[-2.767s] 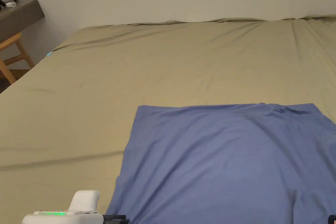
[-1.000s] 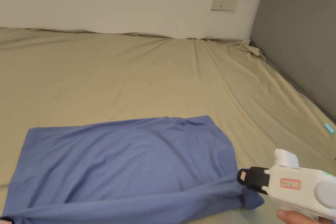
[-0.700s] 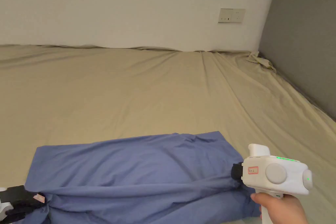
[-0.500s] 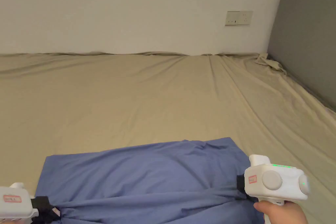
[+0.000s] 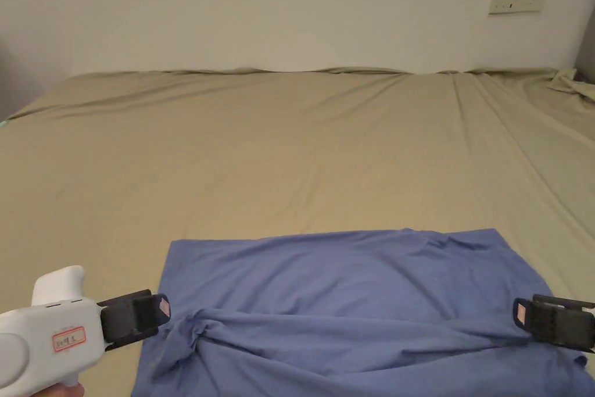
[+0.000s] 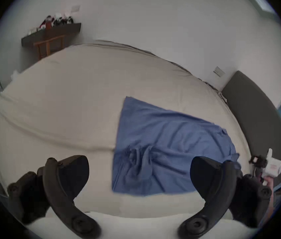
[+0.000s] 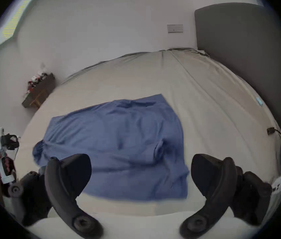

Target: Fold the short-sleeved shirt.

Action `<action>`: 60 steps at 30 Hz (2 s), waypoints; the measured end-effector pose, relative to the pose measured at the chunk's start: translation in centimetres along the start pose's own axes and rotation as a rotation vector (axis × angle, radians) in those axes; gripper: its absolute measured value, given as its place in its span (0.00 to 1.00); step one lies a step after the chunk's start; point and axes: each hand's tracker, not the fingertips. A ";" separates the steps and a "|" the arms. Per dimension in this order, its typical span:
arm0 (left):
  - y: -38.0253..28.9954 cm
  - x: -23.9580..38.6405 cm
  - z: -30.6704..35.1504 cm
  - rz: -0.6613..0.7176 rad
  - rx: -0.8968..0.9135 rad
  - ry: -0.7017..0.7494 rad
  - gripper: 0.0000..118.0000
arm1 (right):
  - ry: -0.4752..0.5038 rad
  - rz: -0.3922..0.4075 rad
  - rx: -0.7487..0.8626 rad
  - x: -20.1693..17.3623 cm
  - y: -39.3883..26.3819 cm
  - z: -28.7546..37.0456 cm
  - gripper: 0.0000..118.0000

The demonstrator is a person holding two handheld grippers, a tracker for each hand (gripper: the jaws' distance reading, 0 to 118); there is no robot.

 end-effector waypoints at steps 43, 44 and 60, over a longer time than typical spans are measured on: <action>-4.9 1.5 -4.0 0.023 -0.144 -0.128 0.07 | -0.168 -0.010 -0.248 5.7 -3.4 -8.8 1.00; -5.0 1.4 -4.1 0.029 -0.151 -0.129 0.07 | -0.163 -0.001 -0.263 5.7 -3.8 -9.2 0.93; -2.4 -3.1 1.2 -0.025 -0.231 -0.221 0.07 | 0.020 0.012 -0.295 4.1 -4.1 4.3 0.10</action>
